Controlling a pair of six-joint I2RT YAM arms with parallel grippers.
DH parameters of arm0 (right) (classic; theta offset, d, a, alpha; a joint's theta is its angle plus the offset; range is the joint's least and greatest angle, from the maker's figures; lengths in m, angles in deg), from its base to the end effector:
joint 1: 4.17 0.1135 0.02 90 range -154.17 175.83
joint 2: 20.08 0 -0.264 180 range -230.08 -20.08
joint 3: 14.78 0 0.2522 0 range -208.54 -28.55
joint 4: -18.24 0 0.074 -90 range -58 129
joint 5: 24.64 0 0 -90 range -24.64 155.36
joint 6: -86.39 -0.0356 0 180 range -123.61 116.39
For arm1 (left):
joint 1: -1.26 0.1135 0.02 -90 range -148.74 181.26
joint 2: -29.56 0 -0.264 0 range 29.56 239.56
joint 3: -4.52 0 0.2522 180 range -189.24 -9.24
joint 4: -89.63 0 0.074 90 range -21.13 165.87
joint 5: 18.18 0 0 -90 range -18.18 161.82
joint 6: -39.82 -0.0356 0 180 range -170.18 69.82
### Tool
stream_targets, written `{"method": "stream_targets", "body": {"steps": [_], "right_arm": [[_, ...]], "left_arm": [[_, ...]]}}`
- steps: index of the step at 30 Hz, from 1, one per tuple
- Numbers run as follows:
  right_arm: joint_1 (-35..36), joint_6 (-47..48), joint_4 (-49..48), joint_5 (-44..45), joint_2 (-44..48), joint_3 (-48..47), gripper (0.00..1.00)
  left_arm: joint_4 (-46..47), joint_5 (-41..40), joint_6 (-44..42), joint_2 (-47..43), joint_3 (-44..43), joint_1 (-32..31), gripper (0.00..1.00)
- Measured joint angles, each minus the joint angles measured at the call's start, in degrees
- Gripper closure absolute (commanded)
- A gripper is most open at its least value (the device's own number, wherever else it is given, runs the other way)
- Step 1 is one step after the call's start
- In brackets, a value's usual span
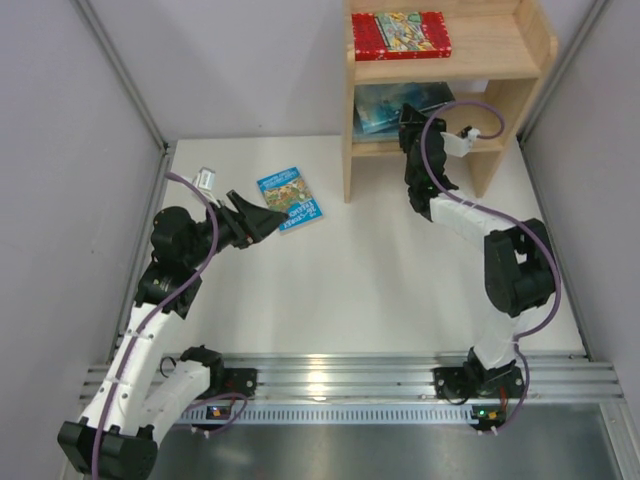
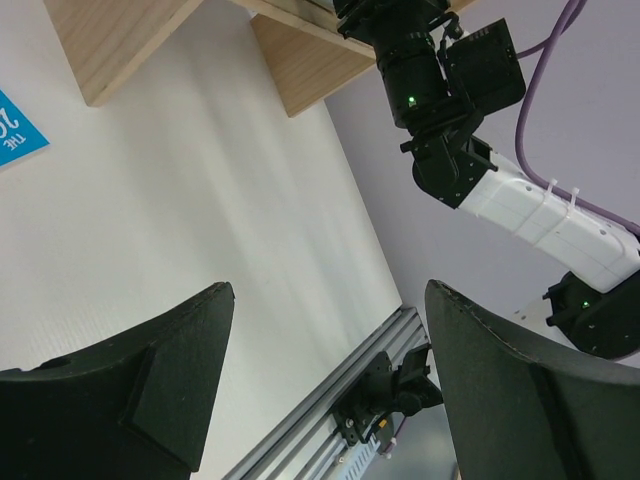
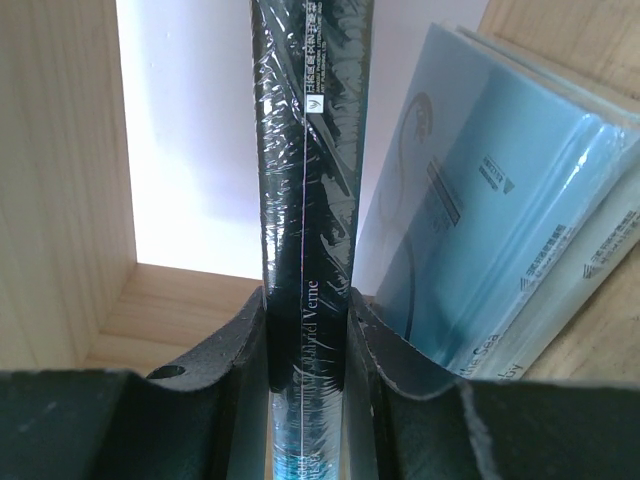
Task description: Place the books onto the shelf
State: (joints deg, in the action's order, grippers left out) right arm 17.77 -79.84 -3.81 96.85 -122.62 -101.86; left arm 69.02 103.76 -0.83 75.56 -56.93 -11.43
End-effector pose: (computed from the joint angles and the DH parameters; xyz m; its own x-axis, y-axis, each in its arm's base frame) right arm 0.4003 0.1412 0.3160 0.1834 0.9668 -0.1782 -0.0647 0.1928 0.9791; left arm 0.1749 -0.0587 0.3612 -0.5886 -0.5274 -0.6127 0.3897 0.4789 -0.7866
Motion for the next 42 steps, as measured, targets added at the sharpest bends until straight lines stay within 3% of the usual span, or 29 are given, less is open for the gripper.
{"method": "stream_targets", "body": {"steps": [27, 36, 42], "right_arm": [[4.46, -3.78, 1.22, 7.21, -1.9, -1.05, 1.0], [4.46, -6.88, 5.68, 6.78, -1.33, -1.03, 0.76], [2.95, -8.61, 12.85, 0.85, -1.01, -4.2, 0.6]], "left_arm": [[2.08, 0.22, 0.09, 1.11, 0.11, 0.0, 0.18], [2.12, 0.22, 0.09, 1.11, 0.17, 0.0, 0.18], [2.14, 0.2, 0.13, 1.09, 0.68, 0.0, 0.18]]}}
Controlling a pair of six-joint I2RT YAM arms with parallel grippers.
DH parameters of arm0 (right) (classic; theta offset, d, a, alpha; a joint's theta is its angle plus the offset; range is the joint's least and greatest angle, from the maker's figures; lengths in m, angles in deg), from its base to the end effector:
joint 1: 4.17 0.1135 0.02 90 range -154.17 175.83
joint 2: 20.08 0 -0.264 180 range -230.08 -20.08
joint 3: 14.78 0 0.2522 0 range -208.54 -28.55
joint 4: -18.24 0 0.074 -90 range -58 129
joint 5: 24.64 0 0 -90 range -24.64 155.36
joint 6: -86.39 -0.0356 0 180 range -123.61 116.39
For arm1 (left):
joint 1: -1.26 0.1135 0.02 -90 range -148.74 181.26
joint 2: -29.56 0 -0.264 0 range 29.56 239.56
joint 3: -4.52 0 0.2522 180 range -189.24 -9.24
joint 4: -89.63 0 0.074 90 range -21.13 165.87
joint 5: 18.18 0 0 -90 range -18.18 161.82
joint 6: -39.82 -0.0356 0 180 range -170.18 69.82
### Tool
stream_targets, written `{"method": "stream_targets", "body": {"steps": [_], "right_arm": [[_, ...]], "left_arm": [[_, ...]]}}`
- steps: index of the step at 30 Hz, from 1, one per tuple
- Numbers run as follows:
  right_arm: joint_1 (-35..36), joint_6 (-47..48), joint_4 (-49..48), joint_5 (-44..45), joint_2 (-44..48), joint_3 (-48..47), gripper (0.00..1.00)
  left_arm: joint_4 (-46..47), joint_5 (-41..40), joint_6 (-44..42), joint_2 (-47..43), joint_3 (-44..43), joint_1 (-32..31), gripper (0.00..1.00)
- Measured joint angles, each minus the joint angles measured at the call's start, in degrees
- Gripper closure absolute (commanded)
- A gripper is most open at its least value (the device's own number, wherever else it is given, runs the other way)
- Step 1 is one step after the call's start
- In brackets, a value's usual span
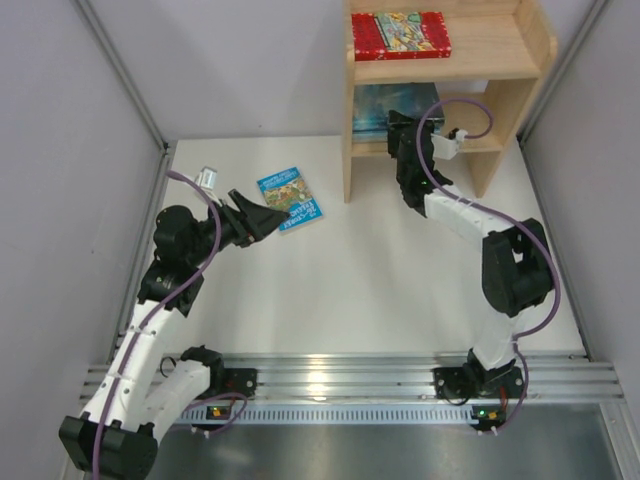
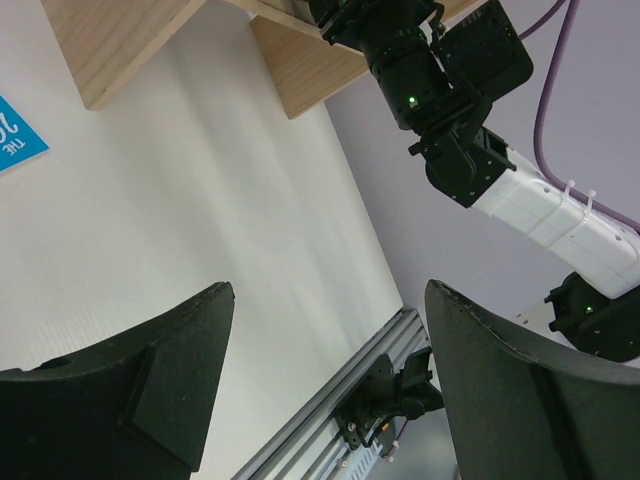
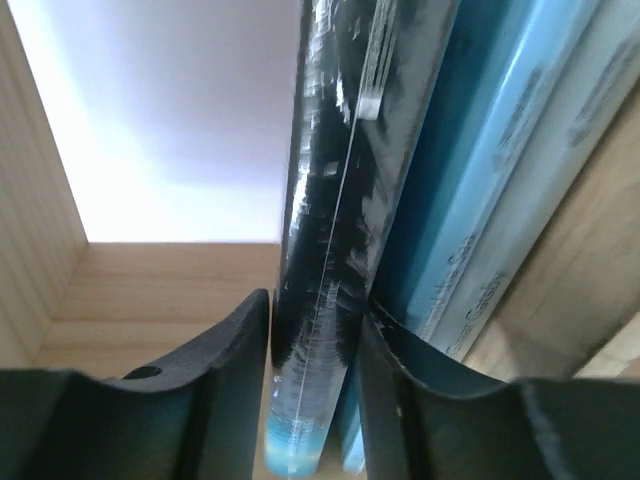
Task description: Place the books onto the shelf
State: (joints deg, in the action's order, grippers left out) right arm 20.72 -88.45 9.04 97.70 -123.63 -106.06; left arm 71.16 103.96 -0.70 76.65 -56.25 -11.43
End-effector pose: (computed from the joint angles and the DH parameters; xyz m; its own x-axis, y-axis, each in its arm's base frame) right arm 0.4001 0.1646 0.3110 0.1241 0.9852 -0.1183 0.0600 0.1116 0.9919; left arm 0.1803 -0.0600 0.3578 -0.5875 -0.5275 -0.6137 0.3949 0.4750 -0.7864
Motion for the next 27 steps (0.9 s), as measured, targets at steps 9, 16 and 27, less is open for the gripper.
{"method": "stream_targets", "body": {"steps": [9, 16, 27], "right_arm": [[0.09, -0.9, 8.22, -9.84, 0.76, -3.56, 0.5], [0.09, -0.81, 11.63, -12.61, 2.36, -3.61, 0.48], [0.11, -0.79, 13.73, -15.1, 3.39, -3.61, 0.43]], "left_arm": [[-0.04, -0.02, 0.11, -0.09, 0.42, 0.0, 0.18], [-0.02, -0.02, 0.15, -0.09, 0.42, 0.0, 0.18], [0.22, 0.0, 1.07, -0.09, 1.42, 0.0, 0.18]]}}
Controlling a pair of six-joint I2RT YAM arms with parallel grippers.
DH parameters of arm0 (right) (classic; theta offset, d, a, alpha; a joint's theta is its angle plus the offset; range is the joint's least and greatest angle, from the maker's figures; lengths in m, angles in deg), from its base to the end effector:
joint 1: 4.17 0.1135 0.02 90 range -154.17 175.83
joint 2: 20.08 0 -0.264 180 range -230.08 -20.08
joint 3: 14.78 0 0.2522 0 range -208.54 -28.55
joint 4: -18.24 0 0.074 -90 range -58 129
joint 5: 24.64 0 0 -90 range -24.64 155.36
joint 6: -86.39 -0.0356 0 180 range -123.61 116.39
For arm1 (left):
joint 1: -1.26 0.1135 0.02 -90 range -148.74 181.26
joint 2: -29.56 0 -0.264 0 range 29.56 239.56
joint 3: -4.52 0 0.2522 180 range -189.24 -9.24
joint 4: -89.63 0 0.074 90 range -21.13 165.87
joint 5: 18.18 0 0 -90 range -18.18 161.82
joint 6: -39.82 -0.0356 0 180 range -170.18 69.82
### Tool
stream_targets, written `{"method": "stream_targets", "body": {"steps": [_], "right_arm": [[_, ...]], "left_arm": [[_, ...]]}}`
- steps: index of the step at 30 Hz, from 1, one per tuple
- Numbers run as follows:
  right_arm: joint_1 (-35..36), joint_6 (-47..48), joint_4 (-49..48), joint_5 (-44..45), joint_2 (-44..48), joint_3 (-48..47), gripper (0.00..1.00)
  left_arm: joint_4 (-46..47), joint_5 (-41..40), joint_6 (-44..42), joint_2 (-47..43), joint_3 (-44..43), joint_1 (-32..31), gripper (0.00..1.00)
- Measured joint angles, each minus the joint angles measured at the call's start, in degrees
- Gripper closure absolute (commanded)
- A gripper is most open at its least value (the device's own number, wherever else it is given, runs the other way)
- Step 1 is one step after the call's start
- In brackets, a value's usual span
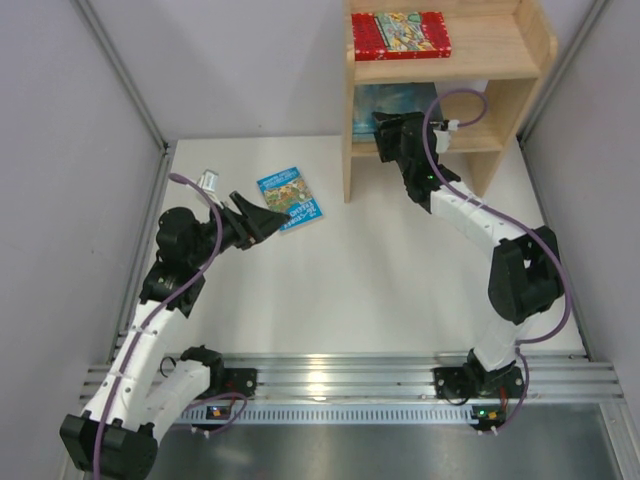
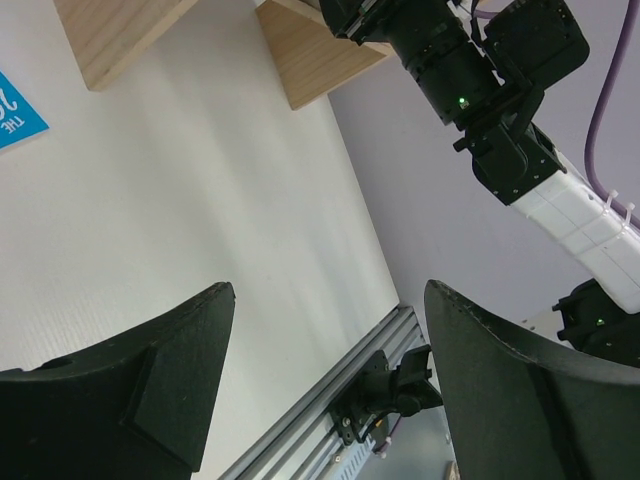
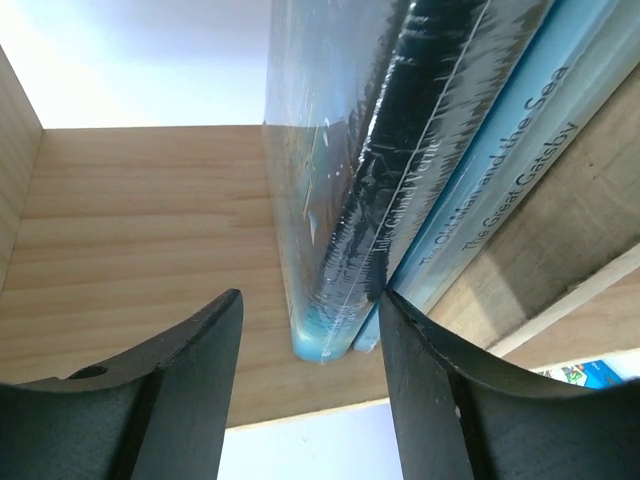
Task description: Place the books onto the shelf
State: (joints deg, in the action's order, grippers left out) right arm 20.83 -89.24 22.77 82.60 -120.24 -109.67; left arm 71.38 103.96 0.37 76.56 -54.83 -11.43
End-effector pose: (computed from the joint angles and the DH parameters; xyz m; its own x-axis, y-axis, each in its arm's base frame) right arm 0.3888 0.1697 0.3318 -0.1503 0.9807 -0.1254 0.1432 0.1471 0.9787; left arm 0.1811 -0.0602 0.3498 -0.6060 -0.5338 -0.5898 0.3688 0.4685 -0.8028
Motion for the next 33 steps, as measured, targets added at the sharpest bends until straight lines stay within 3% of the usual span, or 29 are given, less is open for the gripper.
{"method": "stream_targets", "body": {"steps": [8, 14, 18, 21, 26, 29, 30, 32, 33], "right_arm": [[0.24, -0.74, -0.13, -1.6, 0.31, 0.02, 0.38], [0.68, -3.17, -2.93, -3.21, 5.27, 4.09, 0.21], [0.72, -4.26, -5.16, -4.09, 9.99, 9.42, 0.02], [0.68, -3.43, -5.9, -6.03, 12.72, 12.24, 0.02], [-1.05, 6.8, -1.05, -12.2, 16.94, 12.63, 0.17], [-3.19, 15.93, 4.09, -14.25, 19.56, 12.0, 0.52], [-4.07, 19.28, 5.84, -14.75, 20.37, 11.65, 0.84], [-5.57, 24.17, 8.87, -15.04, 21.29, 10.8, 1.0], [-6.43, 26.97, 10.29, -15.17, 21.49, 10.19, 1.0]], "left_arm": [[0.07, -0.02, 0.52, -0.02, 0.55, 0.0, 0.19], [0.11, -0.04, 0.76, -0.39, 0.74, 0.0, 0.19], [-0.07, -0.26, 0.72, -0.61, 0.74, 0.0, 0.19], [-0.92, -0.66, 0.33, -0.37, 0.57, 0.0, 0.19], [-5.33, -1.6, -1.42, 3.3, -4.15, 0.0, 0.2], [-7.52, -2.08, -2.93, 5.42, -6.73, 0.0, 0.2], [-8.37, -2.29, -3.43, 6.1, -7.43, 0.0, 0.2], [-9.55, -2.69, -4.22, 7.28, -8.41, 0.0, 0.21], [-10.08, -2.93, -4.5, 7.96, -8.85, 0.0, 0.21]]}}
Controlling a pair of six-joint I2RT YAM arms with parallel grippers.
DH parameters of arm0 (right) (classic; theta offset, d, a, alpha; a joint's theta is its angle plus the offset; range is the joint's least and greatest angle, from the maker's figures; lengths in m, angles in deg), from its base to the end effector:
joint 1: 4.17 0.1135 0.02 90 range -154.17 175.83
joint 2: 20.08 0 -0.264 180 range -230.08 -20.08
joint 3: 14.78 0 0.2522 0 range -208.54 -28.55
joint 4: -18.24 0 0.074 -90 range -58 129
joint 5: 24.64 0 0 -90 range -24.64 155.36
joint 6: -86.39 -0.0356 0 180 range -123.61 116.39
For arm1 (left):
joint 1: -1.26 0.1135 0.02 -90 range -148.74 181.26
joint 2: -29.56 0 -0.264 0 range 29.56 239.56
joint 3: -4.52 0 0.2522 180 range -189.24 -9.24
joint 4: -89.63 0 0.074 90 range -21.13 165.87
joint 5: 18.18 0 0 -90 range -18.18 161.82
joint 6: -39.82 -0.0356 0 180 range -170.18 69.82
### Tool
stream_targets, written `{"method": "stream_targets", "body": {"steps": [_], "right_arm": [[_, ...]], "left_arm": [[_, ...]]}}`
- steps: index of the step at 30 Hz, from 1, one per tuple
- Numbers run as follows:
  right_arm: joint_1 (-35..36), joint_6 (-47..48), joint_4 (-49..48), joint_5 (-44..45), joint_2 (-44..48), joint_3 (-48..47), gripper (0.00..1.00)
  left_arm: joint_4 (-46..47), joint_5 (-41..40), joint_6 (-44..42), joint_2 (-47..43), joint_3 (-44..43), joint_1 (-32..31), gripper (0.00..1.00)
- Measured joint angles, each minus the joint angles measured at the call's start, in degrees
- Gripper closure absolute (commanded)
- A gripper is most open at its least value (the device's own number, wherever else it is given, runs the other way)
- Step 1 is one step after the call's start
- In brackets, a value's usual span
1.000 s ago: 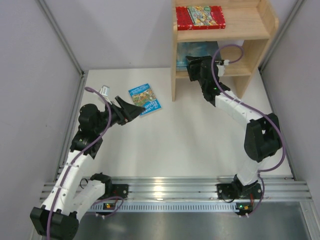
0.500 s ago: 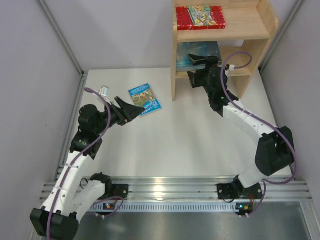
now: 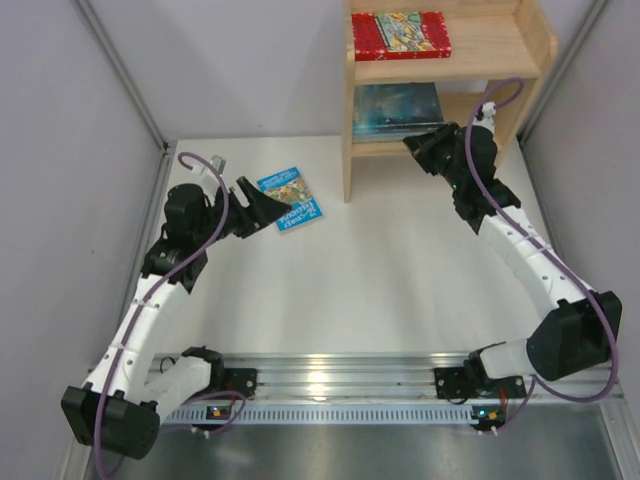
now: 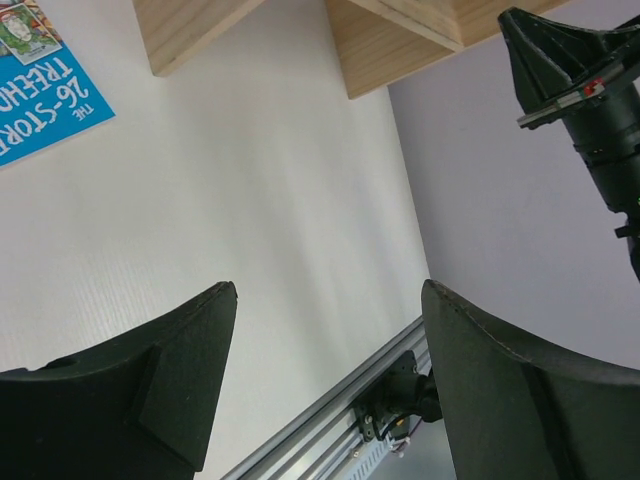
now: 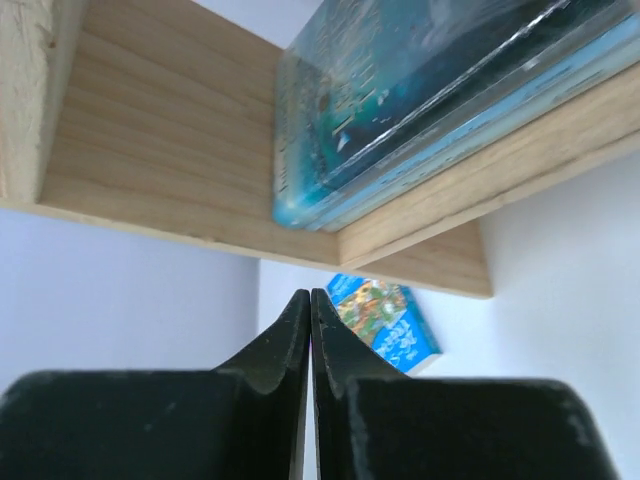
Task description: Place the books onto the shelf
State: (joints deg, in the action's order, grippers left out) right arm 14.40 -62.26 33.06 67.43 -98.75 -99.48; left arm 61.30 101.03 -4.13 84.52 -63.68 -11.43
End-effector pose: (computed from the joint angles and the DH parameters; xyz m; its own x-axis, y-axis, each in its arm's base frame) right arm 0.3106 0.1030 0.3821 -0.3183 0.7934 -0.5189 -0.0243 0.5403 0.8411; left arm 0.2063 -0.0643 0.3601 -0.6453 -0.4988 -0.5786 0.2693 0.5603 -0.7833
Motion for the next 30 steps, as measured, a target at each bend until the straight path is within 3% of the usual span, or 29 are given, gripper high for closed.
{"method": "stream_targets", "body": {"steps": [10, 20, 30], "right_arm": [[-2.91, 12.68, 4.39, -4.37, -5.77, -7.04, 1.0], [-2.93, 13.46, 4.02, -6.67, -12.94, -8.26, 1.0], [-2.95, 13.05, -0.22, -6.12, -13.86, -8.28, 1.0]], "left_arm": [[-2.64, -4.63, -1.14, 6.08, -1.79, 0.55, 0.22], [-1.9, -5.64, -0.74, 8.35, -1.79, 1.36, 0.22], [-1.44, -5.7, -0.76, 8.92, -1.79, 1.77, 0.22]]}}
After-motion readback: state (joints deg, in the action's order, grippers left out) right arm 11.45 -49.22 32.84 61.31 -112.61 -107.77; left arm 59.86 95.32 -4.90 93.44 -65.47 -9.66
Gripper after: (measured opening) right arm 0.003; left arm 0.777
